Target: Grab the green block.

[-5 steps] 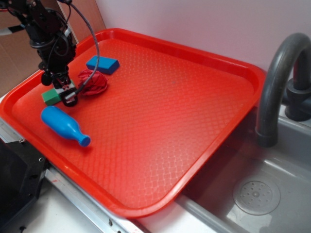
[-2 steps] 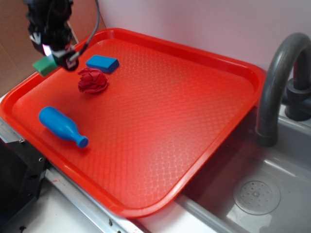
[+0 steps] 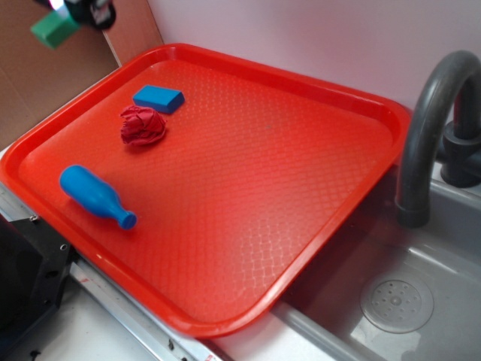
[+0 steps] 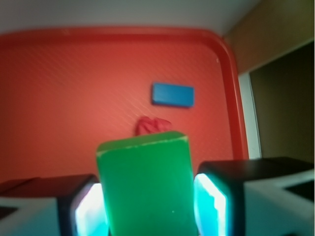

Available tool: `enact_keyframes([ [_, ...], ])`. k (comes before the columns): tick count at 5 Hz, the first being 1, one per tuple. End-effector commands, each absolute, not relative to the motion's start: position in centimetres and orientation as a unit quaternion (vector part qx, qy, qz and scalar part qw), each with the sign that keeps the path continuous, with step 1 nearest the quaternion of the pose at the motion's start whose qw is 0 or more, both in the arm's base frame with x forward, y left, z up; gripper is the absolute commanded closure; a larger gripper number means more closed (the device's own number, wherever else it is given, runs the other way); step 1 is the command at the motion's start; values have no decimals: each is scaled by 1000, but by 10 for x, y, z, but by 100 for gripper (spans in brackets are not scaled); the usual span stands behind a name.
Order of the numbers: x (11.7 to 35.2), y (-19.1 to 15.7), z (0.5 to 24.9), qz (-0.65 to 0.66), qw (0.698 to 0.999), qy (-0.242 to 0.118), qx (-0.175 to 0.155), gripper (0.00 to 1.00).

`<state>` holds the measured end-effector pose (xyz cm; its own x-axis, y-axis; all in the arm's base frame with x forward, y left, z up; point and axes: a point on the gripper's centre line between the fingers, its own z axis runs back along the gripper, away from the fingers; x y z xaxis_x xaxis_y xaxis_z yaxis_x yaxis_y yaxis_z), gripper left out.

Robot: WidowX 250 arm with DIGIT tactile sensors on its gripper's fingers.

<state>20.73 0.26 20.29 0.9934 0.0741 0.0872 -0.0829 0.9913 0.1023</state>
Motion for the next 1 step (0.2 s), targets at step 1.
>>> enact_keyframes([
  [1,199,11,208,29,999,-14,-33,2],
])
